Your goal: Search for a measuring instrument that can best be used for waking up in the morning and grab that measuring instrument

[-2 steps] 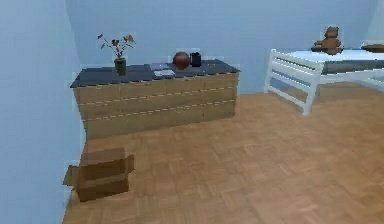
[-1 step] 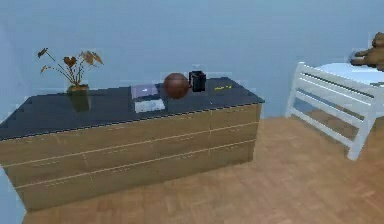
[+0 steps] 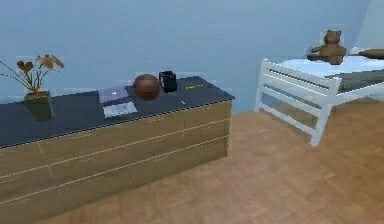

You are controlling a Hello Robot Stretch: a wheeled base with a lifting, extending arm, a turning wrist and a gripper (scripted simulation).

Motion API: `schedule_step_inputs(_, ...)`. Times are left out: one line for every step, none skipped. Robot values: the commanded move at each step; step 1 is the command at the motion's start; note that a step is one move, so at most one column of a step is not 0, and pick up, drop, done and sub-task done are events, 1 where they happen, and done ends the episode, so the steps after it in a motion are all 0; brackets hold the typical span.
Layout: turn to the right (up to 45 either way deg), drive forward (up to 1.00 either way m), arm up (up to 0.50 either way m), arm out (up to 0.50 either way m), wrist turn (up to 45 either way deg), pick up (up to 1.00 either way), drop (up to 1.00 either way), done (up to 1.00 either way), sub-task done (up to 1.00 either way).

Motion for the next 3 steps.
schedule_step_inputs(0.0, 0.10, 0.00, 0.00, 0.0, 0.00, 0.00, 0.00, 0.00)
schedule_step_inputs(-9.0, 0.00, 0.00, 0.00, 0.0, 0.00, 0.00, 0.00, 0.00)
schedule_step_inputs(0.0, 0.55, 0.00, 0.00, 0.0, 0.00, 0.00, 0.00, 0.00)
